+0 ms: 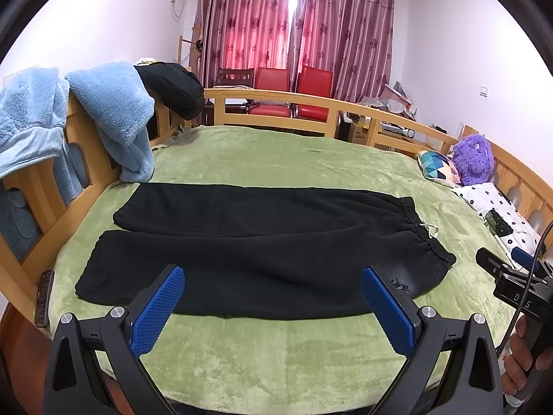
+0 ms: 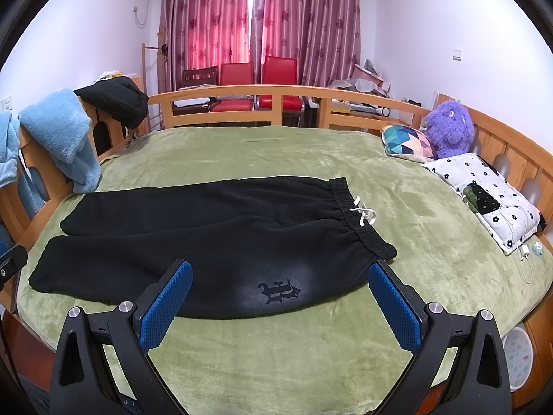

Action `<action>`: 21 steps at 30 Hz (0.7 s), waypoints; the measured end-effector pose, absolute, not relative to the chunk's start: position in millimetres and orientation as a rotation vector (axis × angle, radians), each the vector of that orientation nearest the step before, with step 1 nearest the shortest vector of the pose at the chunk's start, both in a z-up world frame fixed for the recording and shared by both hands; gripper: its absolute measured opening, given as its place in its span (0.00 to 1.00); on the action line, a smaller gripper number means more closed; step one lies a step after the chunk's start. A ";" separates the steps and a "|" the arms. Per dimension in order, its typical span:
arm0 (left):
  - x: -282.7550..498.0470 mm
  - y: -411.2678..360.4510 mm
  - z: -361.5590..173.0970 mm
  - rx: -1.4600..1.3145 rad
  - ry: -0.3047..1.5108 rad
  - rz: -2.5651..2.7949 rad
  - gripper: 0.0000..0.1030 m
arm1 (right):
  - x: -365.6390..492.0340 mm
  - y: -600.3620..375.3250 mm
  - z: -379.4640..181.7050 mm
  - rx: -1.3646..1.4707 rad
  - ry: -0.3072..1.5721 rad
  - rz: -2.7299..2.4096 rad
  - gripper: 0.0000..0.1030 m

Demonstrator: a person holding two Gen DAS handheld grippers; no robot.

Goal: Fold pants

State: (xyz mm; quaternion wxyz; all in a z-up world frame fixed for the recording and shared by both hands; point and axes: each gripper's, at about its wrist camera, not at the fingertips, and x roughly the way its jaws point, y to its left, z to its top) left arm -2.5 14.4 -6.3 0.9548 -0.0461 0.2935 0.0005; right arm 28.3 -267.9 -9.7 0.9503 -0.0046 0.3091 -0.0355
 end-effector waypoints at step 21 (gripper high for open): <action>-2.4 15.6 -6.0 -0.095 0.596 0.001 1.00 | 28.0 -272.3 -11.4 -0.001 0.634 -0.072 0.98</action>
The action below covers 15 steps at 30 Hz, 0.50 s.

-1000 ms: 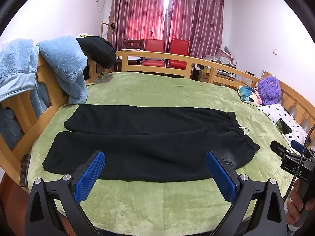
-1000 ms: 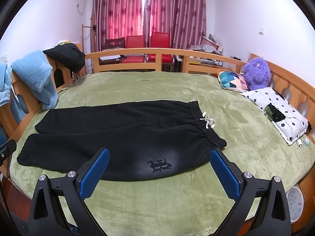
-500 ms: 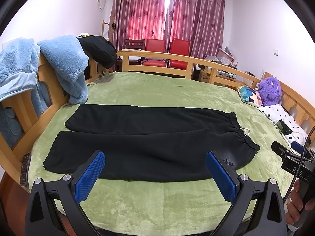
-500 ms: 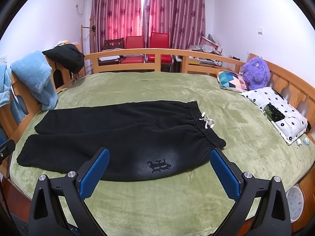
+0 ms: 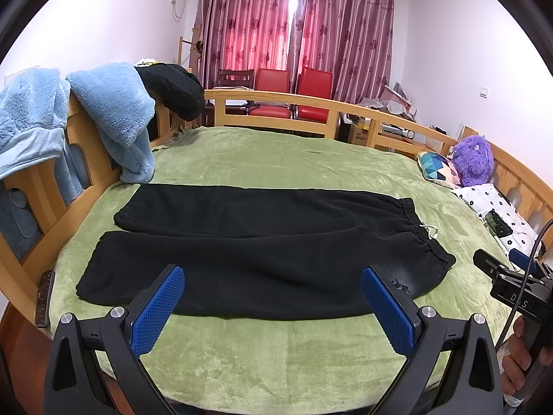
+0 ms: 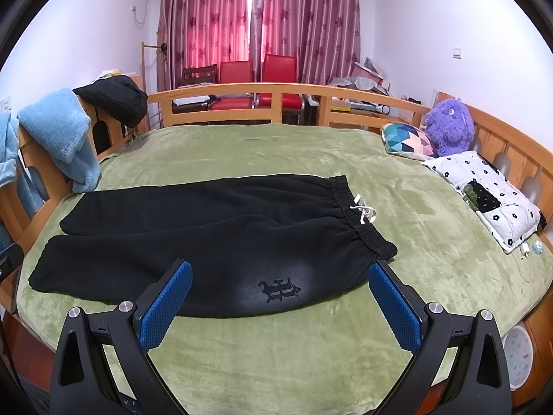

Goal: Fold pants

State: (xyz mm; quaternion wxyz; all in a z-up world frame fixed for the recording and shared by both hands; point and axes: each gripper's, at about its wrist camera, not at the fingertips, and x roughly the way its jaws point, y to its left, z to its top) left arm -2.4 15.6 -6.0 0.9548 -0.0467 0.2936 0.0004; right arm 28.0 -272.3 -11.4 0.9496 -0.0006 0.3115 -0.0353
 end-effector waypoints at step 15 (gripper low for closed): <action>-0.6 13.2 -6.3 -0.083 0.593 -0.001 1.00 | 33.6 -268.7 -18.7 0.018 0.599 -0.037 0.98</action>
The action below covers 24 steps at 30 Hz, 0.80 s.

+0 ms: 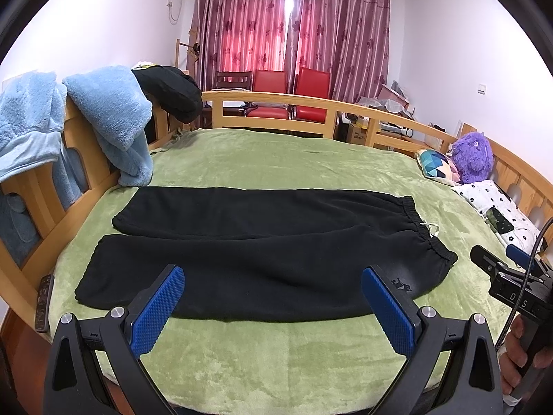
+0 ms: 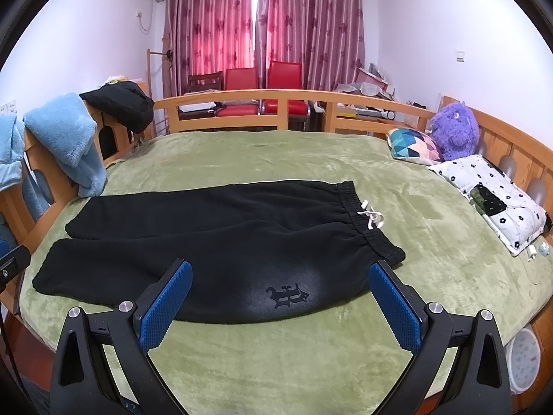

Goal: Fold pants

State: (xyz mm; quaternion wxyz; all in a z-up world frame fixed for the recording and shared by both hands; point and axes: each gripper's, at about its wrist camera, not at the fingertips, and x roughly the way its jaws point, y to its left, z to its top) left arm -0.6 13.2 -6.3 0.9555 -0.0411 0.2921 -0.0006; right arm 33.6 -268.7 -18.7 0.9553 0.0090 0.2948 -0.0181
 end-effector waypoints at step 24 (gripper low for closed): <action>57.5 78.6 -162.4 -0.168 0.815 0.057 0.99 | 116.9 -311.2 -145.2 0.134 0.795 -0.048 0.79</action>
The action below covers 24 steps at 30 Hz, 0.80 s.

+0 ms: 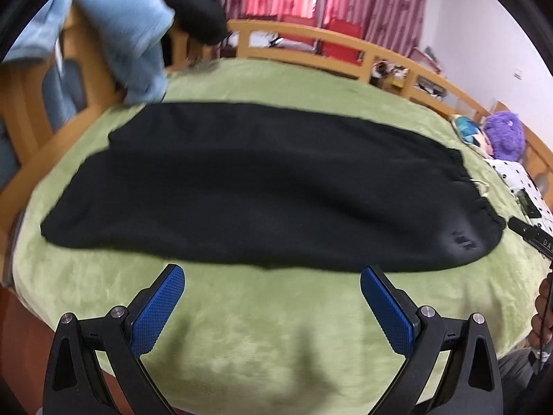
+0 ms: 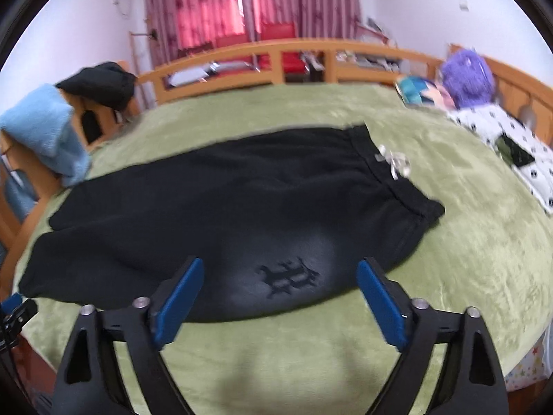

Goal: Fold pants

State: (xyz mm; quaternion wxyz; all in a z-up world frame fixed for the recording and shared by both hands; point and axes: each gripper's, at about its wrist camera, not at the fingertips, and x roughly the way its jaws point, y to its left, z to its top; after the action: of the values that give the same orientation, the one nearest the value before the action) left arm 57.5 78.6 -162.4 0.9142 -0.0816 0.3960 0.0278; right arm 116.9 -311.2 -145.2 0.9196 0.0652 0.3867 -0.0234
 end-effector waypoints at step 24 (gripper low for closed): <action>137.1 174.2 -252.9 -0.565 0.827 0.166 0.81 | 138.3 -426.2 -241.4 0.626 0.849 -0.097 0.76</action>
State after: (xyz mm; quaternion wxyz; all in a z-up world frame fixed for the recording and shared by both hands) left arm 137.1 174.2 -252.9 0.8740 -0.2703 0.3959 0.0796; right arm 138.3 -426.2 -241.4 0.8631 0.2986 0.4047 -0.0464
